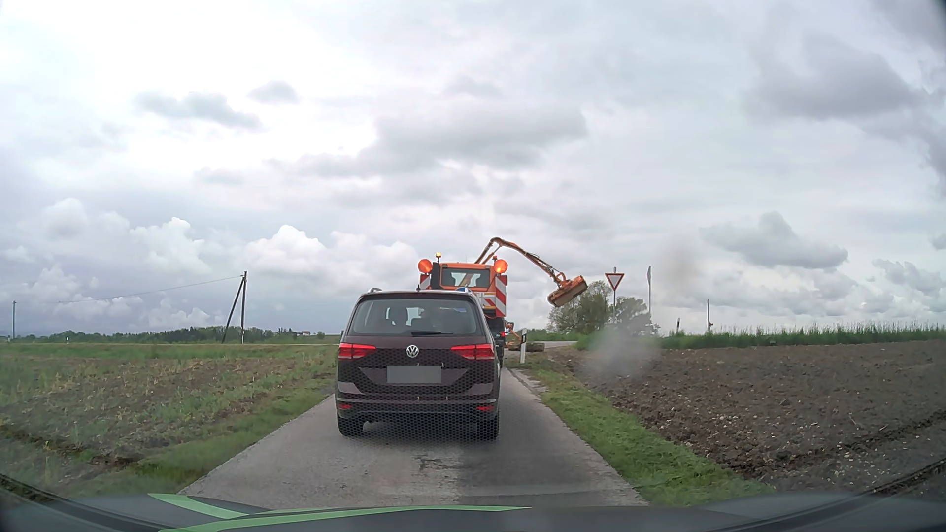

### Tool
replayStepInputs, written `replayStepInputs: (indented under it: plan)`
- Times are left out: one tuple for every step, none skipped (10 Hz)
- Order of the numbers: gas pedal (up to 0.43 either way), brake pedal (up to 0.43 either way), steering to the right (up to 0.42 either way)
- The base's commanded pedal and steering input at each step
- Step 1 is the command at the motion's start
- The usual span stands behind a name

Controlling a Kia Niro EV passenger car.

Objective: Follow the waypoints while adhering to traffic rules and regulations

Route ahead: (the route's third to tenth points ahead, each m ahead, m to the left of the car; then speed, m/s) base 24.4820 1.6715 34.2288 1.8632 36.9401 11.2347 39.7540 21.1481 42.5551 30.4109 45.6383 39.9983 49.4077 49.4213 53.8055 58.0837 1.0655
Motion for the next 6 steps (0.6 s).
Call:
replayStepInputs:
  plan:
    - [0.0, 0.0, -0.008]
    - [0.0, 0.0, -0.008]
    - [0.0, 0.0, -0.008]
    - [0.0, 0.0, -0.008]
    - [0.0, 0.0, -0.008]
    - [0.0, 0.0, -0.008]
